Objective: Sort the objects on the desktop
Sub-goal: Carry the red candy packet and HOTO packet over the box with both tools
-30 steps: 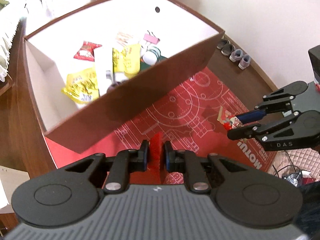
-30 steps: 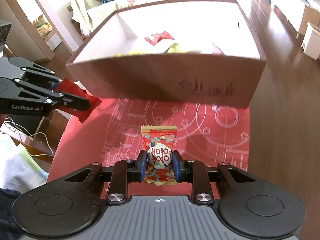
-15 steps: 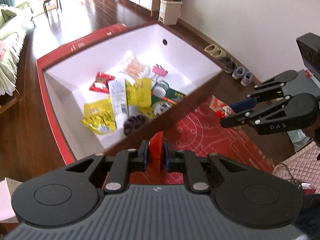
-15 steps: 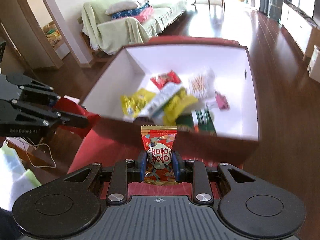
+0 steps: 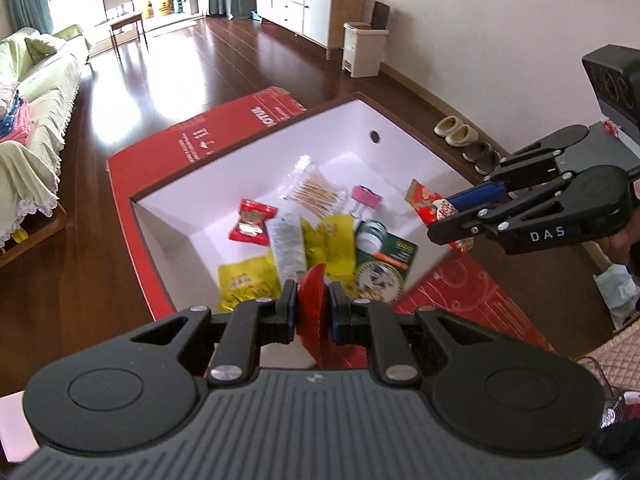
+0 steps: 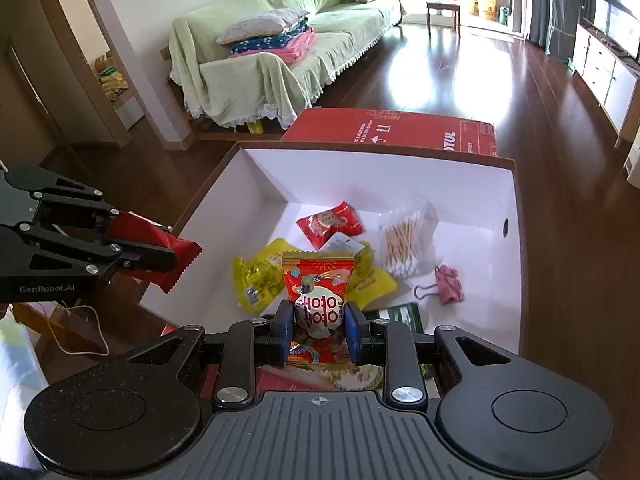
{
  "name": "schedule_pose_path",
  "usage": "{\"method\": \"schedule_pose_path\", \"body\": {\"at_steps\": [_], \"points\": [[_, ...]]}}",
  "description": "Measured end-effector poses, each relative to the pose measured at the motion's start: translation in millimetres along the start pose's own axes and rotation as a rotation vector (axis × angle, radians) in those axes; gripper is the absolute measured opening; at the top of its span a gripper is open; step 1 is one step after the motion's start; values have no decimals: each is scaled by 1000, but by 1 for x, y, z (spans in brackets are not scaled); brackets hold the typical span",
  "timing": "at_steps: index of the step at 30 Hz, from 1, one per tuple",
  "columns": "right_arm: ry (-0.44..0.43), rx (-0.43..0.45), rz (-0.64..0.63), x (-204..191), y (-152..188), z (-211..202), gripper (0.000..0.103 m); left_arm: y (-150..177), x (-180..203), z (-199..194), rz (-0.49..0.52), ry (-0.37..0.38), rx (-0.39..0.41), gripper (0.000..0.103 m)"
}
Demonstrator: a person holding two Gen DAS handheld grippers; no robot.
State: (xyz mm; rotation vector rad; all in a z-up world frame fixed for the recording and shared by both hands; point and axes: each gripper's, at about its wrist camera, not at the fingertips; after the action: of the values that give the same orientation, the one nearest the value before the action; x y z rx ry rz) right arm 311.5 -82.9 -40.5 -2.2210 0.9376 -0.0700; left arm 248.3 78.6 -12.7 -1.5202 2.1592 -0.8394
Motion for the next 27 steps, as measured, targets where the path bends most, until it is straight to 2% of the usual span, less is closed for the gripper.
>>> {"method": "schedule_pose_path", "body": {"at_steps": [16, 27], "points": [[6, -80, 68, 32, -25, 76, 26, -11, -31, 79, -25, -67, -105, 13], [12, -66, 58, 49, -39, 106, 26, -15, -55, 127, -149, -134, -174, 13]]}}
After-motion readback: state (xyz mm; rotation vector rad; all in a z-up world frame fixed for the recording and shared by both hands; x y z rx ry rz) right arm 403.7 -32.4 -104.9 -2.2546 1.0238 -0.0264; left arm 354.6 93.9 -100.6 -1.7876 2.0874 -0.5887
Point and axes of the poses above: each gripper's, at about its wrist camera, not at the fingertips, and z roughly the way its jaws point, x to its right, y to its underside, and after that the axes turned 5 degrees about x, right-handed
